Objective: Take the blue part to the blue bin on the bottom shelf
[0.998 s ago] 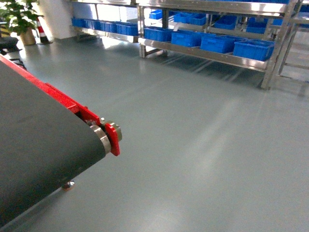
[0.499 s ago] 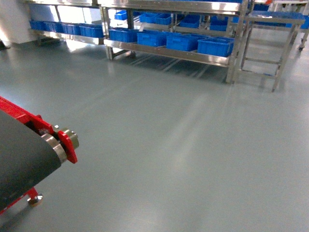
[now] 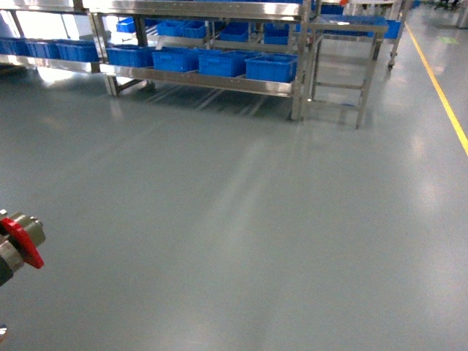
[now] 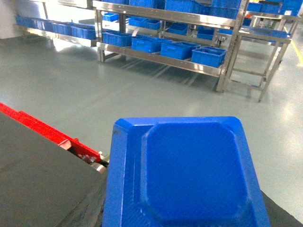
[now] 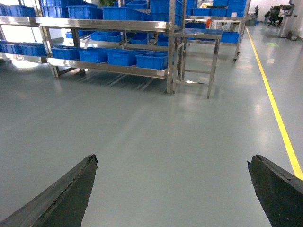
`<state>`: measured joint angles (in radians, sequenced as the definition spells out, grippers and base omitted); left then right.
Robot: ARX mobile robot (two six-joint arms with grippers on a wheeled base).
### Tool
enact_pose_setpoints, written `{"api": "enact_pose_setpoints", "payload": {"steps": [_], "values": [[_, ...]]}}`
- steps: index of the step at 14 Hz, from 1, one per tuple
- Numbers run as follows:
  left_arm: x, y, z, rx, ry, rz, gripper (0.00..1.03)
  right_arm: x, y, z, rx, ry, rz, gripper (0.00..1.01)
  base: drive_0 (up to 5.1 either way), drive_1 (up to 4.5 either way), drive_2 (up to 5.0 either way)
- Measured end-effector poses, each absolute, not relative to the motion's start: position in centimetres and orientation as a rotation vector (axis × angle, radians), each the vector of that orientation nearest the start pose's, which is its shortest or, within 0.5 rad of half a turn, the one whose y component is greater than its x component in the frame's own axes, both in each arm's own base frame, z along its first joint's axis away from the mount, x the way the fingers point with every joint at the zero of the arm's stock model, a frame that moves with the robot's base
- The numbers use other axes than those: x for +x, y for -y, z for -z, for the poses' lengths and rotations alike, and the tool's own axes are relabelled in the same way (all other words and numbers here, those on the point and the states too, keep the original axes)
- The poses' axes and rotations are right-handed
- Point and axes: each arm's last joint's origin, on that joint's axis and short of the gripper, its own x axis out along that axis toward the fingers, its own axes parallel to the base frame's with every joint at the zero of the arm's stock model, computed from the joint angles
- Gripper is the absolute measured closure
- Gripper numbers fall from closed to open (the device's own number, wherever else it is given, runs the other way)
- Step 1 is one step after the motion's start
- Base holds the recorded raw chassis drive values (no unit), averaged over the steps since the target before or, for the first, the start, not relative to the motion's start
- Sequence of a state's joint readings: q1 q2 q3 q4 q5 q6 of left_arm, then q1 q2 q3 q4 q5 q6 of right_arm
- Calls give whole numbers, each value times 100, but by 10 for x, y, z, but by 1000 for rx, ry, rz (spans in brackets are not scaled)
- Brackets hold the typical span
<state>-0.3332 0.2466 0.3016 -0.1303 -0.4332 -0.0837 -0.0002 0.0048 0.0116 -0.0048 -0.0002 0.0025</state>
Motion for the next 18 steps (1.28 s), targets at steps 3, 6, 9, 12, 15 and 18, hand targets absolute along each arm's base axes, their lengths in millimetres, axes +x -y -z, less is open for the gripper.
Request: {"api": "enact_pose_setpoints", "payload": {"steps": [3,6,9,12,15,18], "values": [[98,21,-234,-55,-66,-102,60,97,0,-167,2,2,0,3,-148,-148,-148],[98,21,-234,-55,-66,-102,60,97,0,-167,2,2,0,3,-159,-159,-159],[98,21,-234,-55,-66,-102,60,97,0,-167,2,2,0,3,-155,-155,-155],[98,21,-234,-55,-66,-102,60,97,0,-167,2,2,0,3,-146,-146,-146],[98,21,-234,-54,-68,-99,60,97,0,-166,2,1,0,3,-56,86,-199],[98,21,-234,-55,-67,-100,60,97,0,-167,2,4,0,3,-12,407,-430]]}}
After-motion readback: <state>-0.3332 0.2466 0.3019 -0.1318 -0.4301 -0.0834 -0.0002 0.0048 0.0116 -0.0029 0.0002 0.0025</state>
